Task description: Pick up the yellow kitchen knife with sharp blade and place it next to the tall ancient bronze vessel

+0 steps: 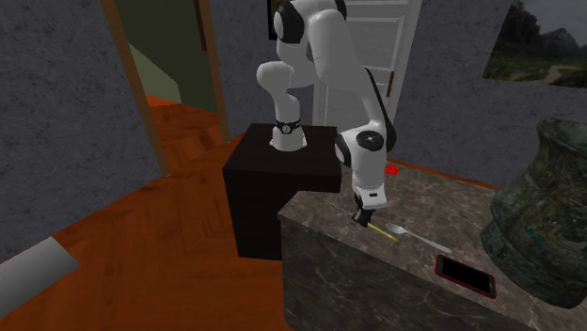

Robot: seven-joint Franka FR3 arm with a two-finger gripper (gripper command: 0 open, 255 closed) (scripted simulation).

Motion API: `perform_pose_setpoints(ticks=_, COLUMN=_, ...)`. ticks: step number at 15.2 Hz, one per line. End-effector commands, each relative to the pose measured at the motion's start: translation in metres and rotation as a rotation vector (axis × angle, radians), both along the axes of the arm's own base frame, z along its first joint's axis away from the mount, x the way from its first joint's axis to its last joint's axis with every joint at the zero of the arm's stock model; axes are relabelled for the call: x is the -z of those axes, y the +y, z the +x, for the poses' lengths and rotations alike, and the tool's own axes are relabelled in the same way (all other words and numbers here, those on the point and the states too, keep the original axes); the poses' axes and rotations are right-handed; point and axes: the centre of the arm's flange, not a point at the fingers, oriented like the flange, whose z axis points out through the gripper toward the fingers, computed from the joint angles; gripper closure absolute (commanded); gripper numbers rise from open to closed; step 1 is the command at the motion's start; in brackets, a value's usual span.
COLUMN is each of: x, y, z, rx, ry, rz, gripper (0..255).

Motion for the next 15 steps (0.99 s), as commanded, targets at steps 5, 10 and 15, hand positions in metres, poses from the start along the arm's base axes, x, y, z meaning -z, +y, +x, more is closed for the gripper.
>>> perform_pose_setpoints(ticks=5, x=-0.031, y=-0.001, z=0.0, rx=0.0, ry=0.0, rz=0.0, gripper=255)
perform_pose_setpoints(ticks=10, x=-0.058, y=-0.001, z=0.0, rx=0.0, ry=0.0, rz=0.0, gripper=255)
perform_pose_setpoints(ticks=15, x=-0.084, y=-0.001, z=0.0, rx=0.0, ry=0.0, rz=0.0, gripper=255)
